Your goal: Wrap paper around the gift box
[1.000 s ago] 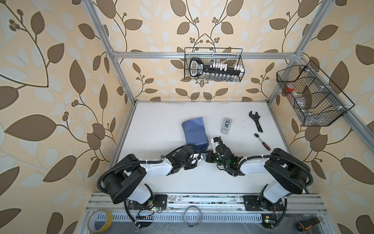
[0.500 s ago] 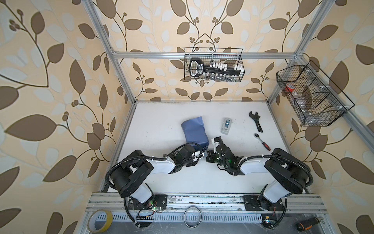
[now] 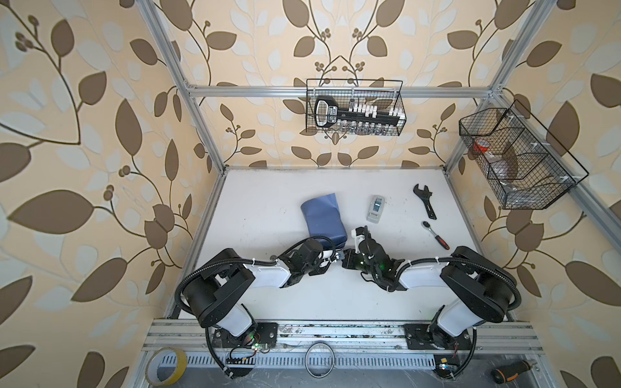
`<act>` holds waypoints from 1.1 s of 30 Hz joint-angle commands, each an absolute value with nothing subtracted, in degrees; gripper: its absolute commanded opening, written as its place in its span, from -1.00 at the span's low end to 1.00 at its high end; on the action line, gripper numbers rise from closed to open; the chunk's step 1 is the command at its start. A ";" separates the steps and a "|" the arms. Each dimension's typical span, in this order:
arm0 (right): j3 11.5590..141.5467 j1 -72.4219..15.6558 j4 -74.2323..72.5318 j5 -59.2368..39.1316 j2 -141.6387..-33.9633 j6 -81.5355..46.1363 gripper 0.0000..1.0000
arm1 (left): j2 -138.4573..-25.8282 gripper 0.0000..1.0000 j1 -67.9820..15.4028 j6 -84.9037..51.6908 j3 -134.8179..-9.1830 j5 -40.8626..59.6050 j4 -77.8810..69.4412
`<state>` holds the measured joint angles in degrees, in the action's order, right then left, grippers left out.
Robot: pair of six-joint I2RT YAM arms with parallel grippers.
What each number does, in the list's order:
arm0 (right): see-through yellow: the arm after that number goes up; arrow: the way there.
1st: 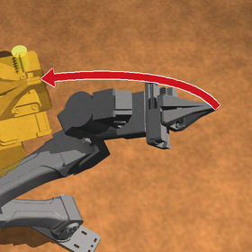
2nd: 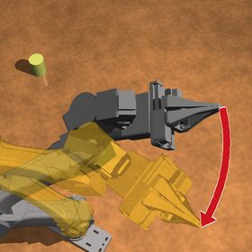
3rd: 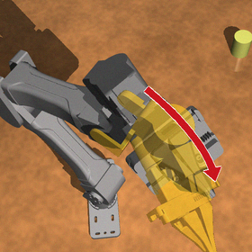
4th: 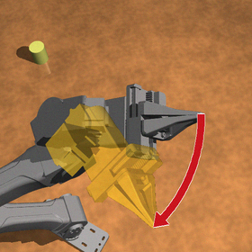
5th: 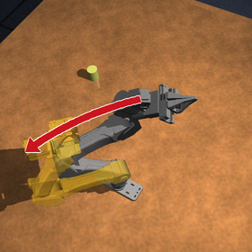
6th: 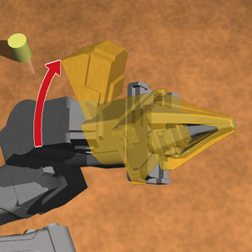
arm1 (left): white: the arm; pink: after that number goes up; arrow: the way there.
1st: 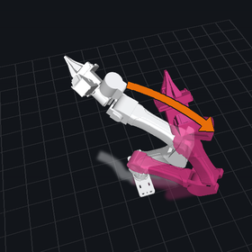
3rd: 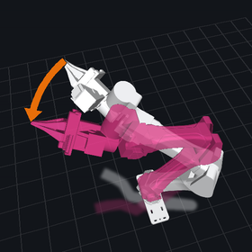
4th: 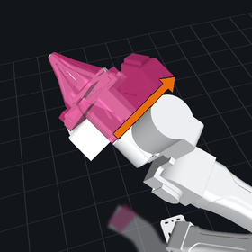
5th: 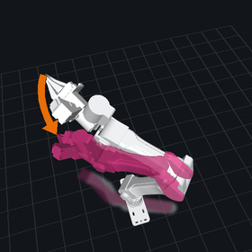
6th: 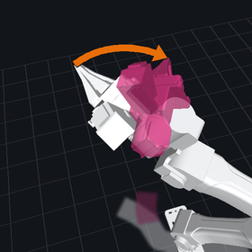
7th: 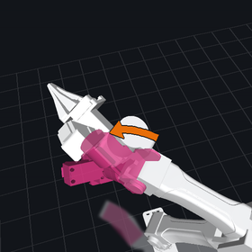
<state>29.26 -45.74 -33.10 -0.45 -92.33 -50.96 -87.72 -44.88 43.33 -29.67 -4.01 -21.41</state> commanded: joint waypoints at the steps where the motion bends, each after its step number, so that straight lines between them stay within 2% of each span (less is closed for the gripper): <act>1: 29.93 -45.89 -34.72 -0.75 -90.24 -50.50 -0.91 | -87.56 -0.91 -44.51 46.08 -29.92 -1.84 -23.73; 8: 25.82 -44.61 -33.47 1.43 -84.89 -44.37 -0.47 | -87.41 -1.00 -43.38 45.29 -29.37 -1.48 -24.16; 14: 23.24 -42.45 -28.78 4.80 -80.63 -32.03 -0.23 | -87.02 -1.00 -41.73 44.43 -27.74 -0.62 -26.48; 20: 23.60 -41.30 -26.78 5.75 -81.71 -21.96 0.45 | -86.47 -1.00 -40.44 43.68 -26.65 0.54 -27.80; 24: 24.30 -41.22 -28.81 5.54 -84.81 -19.16 0.73 | -85.89 -1.00 -40.07 43.48 -26.08 1.06 -28.75; 28: 23.78 -41.18 -32.64 4.80 -86.59 -18.50 0.79 | -85.26 -1.00 -39.48 42.85 -25.68 1.38 -29.49; 33: 22.49 -41.23 -36.21 6.75 -85.16 -13.81 0.71 | -84.59 -1.00 -38.72 42.12 -25.11 1.74 -30.77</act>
